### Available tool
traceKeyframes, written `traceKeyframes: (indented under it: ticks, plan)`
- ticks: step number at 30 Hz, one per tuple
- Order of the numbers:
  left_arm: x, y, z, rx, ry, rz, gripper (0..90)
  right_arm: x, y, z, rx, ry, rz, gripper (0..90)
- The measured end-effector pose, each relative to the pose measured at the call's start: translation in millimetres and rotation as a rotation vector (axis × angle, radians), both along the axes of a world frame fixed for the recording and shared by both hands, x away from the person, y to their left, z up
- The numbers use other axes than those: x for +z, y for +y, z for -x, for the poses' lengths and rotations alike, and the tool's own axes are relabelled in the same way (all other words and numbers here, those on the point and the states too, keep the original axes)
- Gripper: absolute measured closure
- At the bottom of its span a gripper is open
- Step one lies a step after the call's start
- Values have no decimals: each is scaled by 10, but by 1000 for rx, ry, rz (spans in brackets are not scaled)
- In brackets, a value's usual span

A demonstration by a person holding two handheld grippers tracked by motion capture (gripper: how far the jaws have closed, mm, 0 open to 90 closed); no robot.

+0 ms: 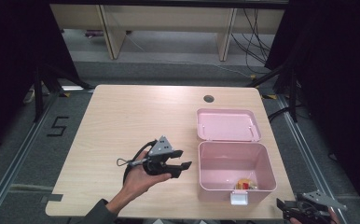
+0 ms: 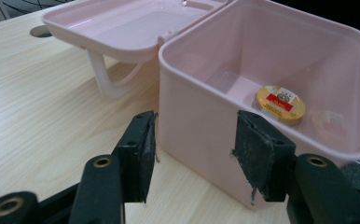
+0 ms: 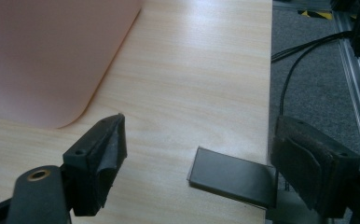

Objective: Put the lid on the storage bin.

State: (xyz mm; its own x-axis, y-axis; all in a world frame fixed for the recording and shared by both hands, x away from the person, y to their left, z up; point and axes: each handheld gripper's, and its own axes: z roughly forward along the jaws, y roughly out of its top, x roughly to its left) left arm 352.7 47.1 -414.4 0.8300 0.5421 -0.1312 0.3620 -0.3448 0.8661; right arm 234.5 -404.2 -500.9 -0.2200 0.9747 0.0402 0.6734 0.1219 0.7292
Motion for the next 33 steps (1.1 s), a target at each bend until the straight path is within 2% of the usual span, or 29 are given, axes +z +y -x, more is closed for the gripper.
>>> traceKeyframes:
  ticks: [2, 4, 7, 10, 12, 15, 16, 17, 19, 20, 21, 22, 26, 28, 29, 30, 33]
  plan:
    - [7, -35, -27, 6, -4, -6, 503, -2, -4, -2, -1, 2, 1, 195]
    - [30, -114, -114, 10, -3, -30, 513, -6, -5, -1, 1, 1, 0, 194]
    - [35, -157, -170, 16, 7, -15, 523, -11, -3, -7, 5, 5, -6, 194]
    - [46, -234, -251, 18, 13, -29, 535, -15, 0, -9, 4, 11, -23, 194]
    - [49, -254, -265, 18, 17, -28, 536, -14, -17, -17, 2, 2, -2, 194]
    - [55, -318, -309, 20, 22, -36, 540, -12, -19, -17, 2, 2, -2, 193]
    - [62, -338, -323, 21, 22, -42, 547, -5, 8, -8, -13, 20, -27, 193]
    - [69, -355, -340, 23, 20, -55, 552, 0, -9, -22, 9, 2, 2, 193]
    - [73, -409, -367, 30, 36, -56, 567, 17, 4, -38, 9, 5, -2, 193]
    - [76, -427, -385, 28, 37, -79, 567, 27, -3, -52, 23, 0, -1, 193]
    - [68, -458, -399, 34, 42, -80, 574, 46, 15, -54, 6, 12, -21, 194]
    - [68, -474, -414, 29, 46, -98, 591, 78, -8, -101, 19, -6, 3, 194]
    - [52, -551, -445, 35, 59, -133, 635, 137, 9, -179, 2, 10, -17, 193]
    - [46, -603, -455, 35, 66, -153, 654, 203, -6, -299, 10, 2, -4, 194]
    - [46, -603, -455, 35, 66, -153, 657, 203, -6, -299, 10, 2, -4, 194]
    - [49, -625, -477, 38, 66, -165, 667, 260, -6, -385, 17, -1, 7, 194]
    - [52, -642, -497, 41, 65, -174, 696, 322, -5, -470, 37, -13, 19, 194]
